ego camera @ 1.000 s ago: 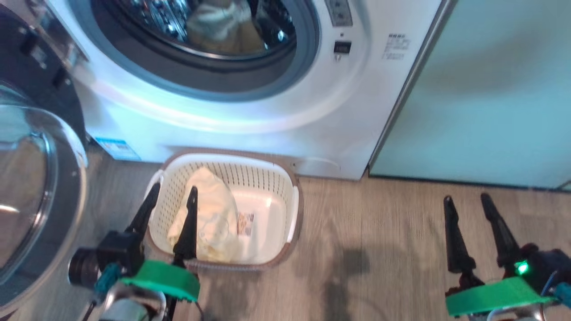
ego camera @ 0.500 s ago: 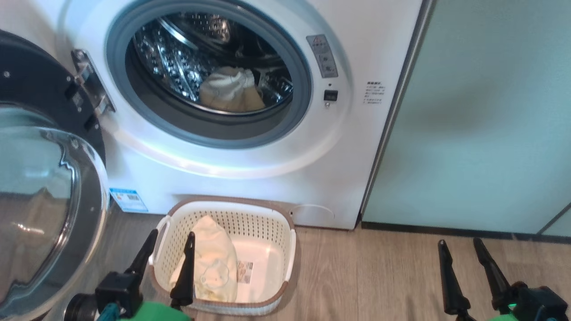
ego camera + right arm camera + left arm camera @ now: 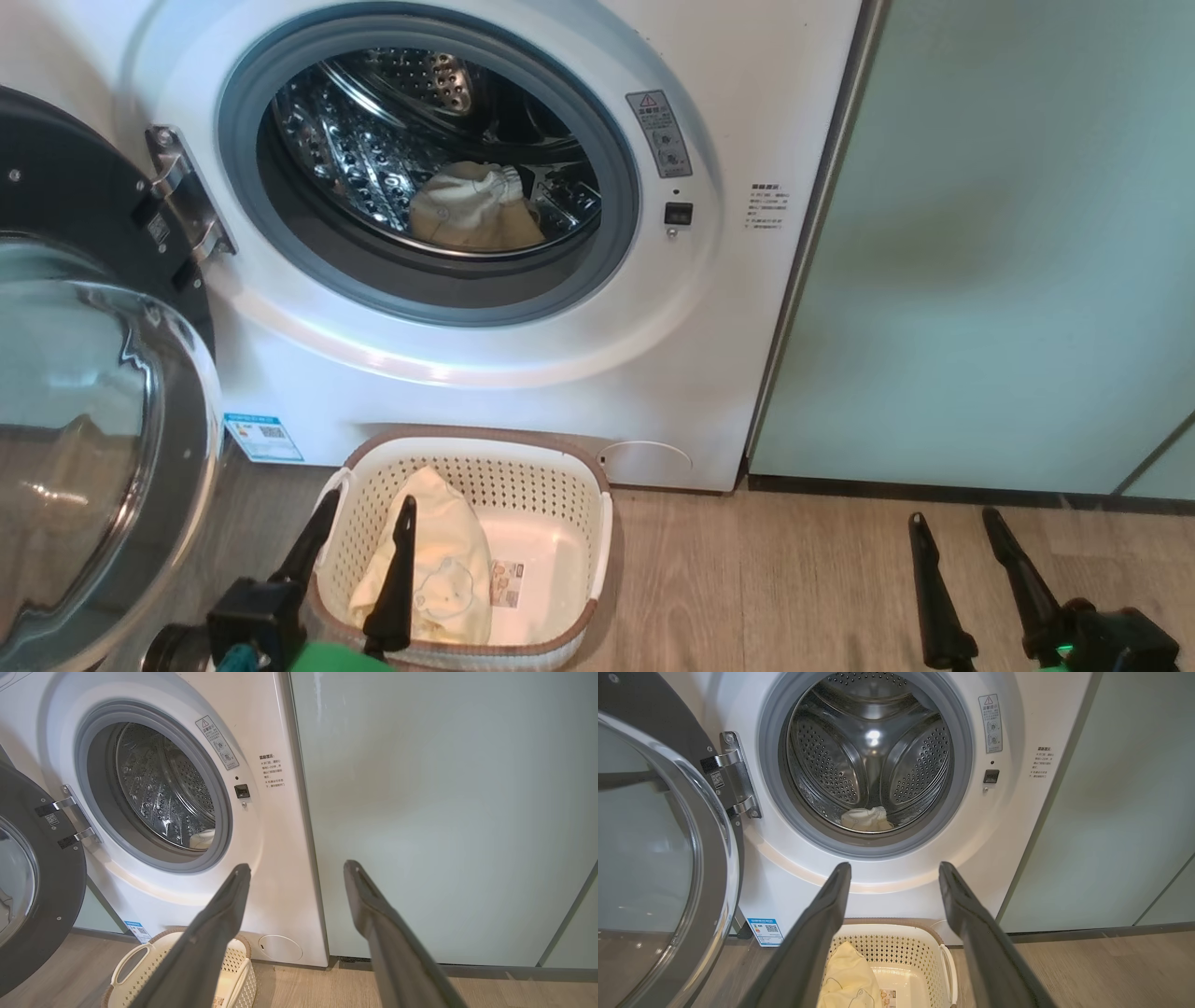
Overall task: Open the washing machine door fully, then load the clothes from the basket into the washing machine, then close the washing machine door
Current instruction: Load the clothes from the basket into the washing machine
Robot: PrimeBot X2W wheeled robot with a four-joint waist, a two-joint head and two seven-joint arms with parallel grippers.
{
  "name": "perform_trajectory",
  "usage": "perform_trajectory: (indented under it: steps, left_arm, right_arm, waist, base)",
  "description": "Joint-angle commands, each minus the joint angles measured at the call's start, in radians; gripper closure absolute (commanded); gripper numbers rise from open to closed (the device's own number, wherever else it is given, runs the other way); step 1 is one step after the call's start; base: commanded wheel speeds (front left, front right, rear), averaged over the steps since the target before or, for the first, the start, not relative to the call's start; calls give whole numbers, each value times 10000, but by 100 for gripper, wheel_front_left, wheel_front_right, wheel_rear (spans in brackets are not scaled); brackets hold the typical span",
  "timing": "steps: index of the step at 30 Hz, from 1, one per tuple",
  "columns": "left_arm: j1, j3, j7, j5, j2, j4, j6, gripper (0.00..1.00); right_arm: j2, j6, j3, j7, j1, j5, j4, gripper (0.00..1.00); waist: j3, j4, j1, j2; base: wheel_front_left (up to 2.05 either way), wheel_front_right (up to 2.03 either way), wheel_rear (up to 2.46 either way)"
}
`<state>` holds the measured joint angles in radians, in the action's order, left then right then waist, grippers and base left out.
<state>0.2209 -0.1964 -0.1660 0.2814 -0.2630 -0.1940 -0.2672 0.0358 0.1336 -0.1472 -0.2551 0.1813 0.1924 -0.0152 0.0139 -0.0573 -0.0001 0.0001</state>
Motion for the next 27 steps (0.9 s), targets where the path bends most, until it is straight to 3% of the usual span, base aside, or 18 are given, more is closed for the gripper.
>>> perform_trajectory:
  steps: [1, 16, 27]
  left_arm:
    - [-439, 362, -32, -79, -149, -312, -66, 0]
    - [-1094, 241, 57, 171, -102, 470, 99, 0]
    - [-3338, -9, 308, 785, -64, 3134, 1091, 0]
  right_arm:
    - [144, -29, -223, -41, -299, -53, 372, 0]
    - [144, -29, -275, -44, -500, 9, 506, 0]
    - [144, -29, -271, -61, -1400, 94, 729, 0]
  waist:
    - [-21, -3, 1, -1]
    - [-807, -17, 1, -1]
    - [-3047, -421, 1, -1]
  base:
    - [0, 0, 0]
    - [0, 0, 0]
    - [0, 0, 0]
